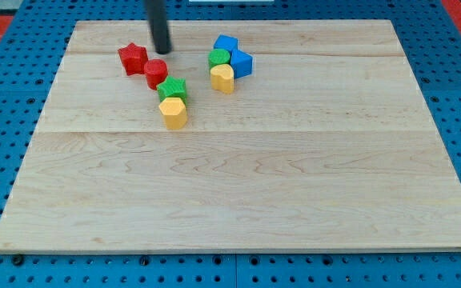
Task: Place the red circle below the red star
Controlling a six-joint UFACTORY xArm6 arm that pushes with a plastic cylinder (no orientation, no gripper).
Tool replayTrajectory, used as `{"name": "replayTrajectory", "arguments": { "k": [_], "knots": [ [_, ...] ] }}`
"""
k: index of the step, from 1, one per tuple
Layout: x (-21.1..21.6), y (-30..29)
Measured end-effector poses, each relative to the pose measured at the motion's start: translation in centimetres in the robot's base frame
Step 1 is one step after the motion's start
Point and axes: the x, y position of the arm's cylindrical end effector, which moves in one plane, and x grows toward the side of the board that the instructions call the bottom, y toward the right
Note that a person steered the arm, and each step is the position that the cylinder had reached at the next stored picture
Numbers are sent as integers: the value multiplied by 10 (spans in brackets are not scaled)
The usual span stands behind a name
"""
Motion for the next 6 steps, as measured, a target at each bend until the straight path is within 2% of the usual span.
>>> {"name": "replayTrajectory", "arguments": {
  "k": [1, 2, 3, 4, 5, 6],
  "knots": [
    [45, -10],
    [61, 5],
    [59, -10],
    [49, 4],
    [58, -45],
    [58, -39]
  ]
}}
